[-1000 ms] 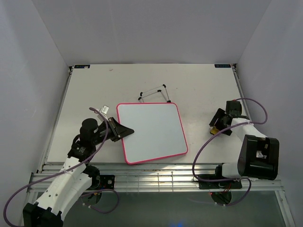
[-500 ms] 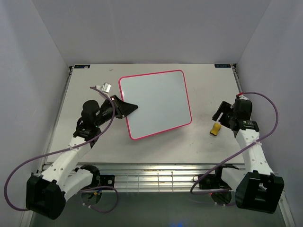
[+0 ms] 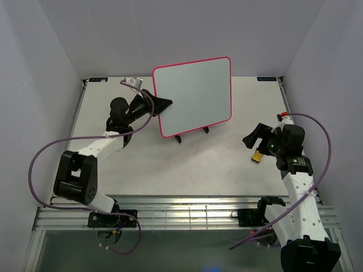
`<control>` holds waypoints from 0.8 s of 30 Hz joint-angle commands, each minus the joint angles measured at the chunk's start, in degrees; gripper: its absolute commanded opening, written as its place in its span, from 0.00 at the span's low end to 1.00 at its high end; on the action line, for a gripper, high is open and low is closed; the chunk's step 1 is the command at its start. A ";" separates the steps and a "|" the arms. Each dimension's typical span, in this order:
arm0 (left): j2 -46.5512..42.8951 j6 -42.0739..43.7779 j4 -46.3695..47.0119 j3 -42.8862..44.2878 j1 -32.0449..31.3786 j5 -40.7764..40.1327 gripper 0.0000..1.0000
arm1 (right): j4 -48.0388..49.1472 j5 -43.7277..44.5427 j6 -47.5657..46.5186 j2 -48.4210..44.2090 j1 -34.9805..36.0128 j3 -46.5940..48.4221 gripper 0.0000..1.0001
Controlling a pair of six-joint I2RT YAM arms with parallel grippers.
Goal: Erase the whiteboard
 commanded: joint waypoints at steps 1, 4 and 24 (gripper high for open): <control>3.32 -1.77 21.77 5.24 2.38 4.85 0.00 | 0.53 -2.42 -0.72 -1.09 1.19 -0.70 0.90; 8.42 -4.15 31.36 5.50 4.05 5.74 0.00 | 0.80 -3.03 -0.81 -1.18 1.81 -1.14 0.90; 23.19 -3.80 39.91 5.94 8.62 11.72 0.00 | -0.43 -4.00 -1.34 -2.59 4.10 -0.26 0.90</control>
